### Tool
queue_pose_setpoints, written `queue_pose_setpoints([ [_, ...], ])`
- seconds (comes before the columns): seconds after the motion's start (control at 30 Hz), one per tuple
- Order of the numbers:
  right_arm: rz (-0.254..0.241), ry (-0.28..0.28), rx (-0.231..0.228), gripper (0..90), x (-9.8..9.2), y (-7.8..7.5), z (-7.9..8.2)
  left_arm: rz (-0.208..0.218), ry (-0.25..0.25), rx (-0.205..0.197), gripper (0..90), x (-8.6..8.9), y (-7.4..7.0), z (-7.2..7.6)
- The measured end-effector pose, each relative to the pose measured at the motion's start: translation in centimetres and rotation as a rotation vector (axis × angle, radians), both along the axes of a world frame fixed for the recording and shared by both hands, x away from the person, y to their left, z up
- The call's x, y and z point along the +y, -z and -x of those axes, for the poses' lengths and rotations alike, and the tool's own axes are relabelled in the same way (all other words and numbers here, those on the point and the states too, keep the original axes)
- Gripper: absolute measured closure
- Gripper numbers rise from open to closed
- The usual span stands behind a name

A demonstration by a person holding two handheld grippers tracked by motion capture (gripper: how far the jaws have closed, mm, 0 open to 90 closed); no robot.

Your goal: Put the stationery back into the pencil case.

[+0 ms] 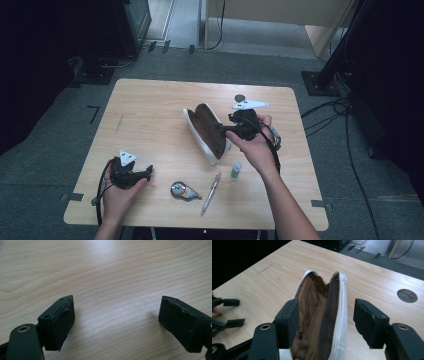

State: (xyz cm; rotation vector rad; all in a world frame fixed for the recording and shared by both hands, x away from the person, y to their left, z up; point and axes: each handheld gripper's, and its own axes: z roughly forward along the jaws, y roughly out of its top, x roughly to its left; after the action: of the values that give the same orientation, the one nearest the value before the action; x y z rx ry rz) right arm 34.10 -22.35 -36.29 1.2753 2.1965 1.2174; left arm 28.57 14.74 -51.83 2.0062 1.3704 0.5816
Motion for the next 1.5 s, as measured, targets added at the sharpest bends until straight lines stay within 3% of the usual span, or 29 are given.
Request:
queue_pose_setpoints([
  [0.23, 0.002, -0.033, -0.032, 39.9, -0.9, 0.5, 3.6, -0.004, 0.002, 0.005, 13.8, 0.0, 0.0, -0.1],
  [0.4, 0.008, -0.034, -0.031, 40.5, -2.0, 1.7, 6.3, -0.003, 0.003, 0.005, 13.5, 0.0, 0.0, -0.1],
  [0.6, -0.011, -0.026, -0.015, 41.5, -3.3, 3.5, 8.4, -0.003, 0.001, 0.005, 13.3, -0.1, 0.0, -0.1],
  [0.97, 0.001, -0.008, 0.027, 44.4, -4.3, 7.1, 9.9, -0.002, 0.000, 0.005, 13.3, -0.1, 0.0, -0.1],
  [1.17, 0.006, -0.013, 0.028, 49.3, -4.3, 8.0, 10.3, -0.002, 0.000, 0.005, 13.3, -0.1, 0.0, -0.1],
  [1.5, 0.056, -0.011, 0.022, 58.1, -3.9, 8.8, 10.1, -0.002, 0.000, 0.005, 13.3, -0.1, 0.0, -0.1],
])
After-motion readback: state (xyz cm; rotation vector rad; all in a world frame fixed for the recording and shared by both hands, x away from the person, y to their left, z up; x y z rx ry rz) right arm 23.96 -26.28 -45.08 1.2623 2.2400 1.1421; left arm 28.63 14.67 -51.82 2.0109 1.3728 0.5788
